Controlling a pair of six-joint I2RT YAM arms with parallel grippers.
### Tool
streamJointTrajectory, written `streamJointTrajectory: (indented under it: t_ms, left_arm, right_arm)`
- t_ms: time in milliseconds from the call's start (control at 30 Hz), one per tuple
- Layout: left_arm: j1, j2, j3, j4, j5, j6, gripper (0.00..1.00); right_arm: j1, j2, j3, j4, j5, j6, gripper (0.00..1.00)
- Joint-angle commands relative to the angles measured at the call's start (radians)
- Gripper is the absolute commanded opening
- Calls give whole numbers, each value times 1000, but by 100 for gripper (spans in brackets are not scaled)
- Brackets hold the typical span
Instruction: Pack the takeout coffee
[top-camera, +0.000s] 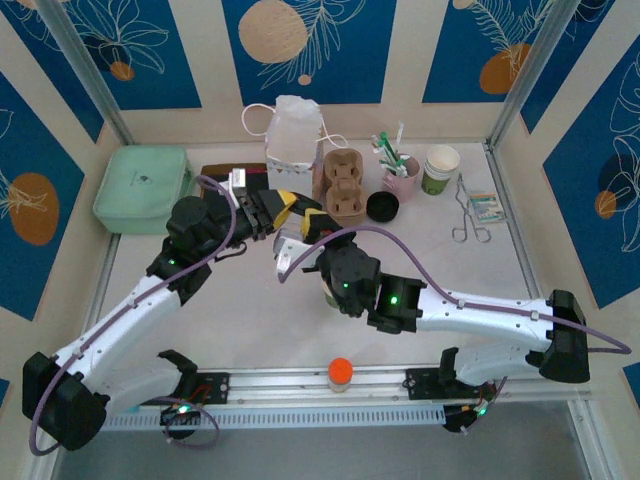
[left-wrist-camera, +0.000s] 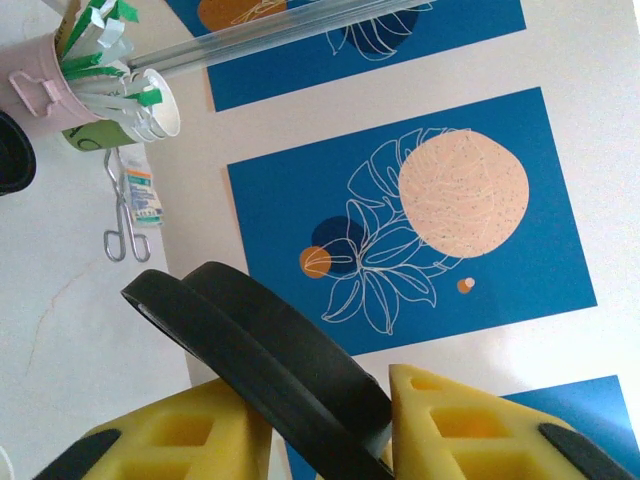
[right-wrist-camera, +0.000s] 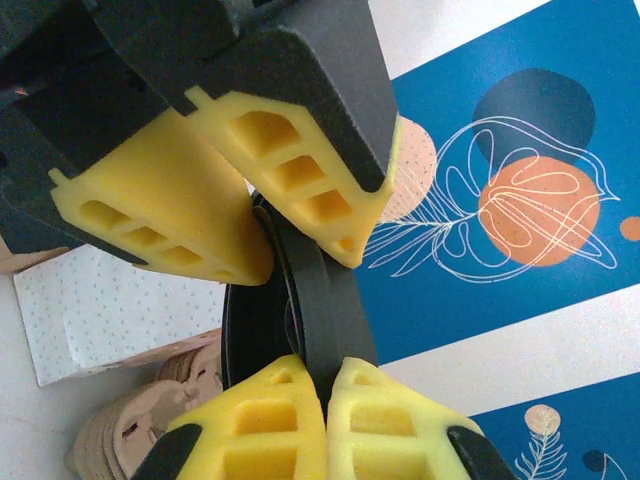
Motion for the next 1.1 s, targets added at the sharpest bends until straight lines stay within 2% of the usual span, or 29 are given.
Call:
streamJointTrajectory:
  t_ms: [0, 400, 633, 733, 833, 867, 1067]
  left_arm:
    - [13, -2, -11, -18, -3, 35, 30]
    - [13, -6, -35, 17, -14, 24, 18]
    - [13, 5, -63, 84, -9, -12, 10]
    - [13, 5, -67, 98, -8, -17, 7]
    - [13, 5, -71, 111, -7, -22, 6]
    - [13, 5, -71, 111, -6, -23, 6]
    - [13, 3, -80, 120, -4, -26, 6]
  right_arm:
    - [20, -6, 6, 53, -39, -10, 1]
    - [23, -9, 10, 28, -47, 10, 3]
    - [23, -6, 15, 7, -56, 44, 7]
    - [21, -21, 24, -61, -76, 98, 15]
    - [18, -46, 44, -160, -102, 185, 31]
    - [17, -55, 52, -191, -110, 215, 34]
    - [15, -131, 87, -337, -143, 382, 42]
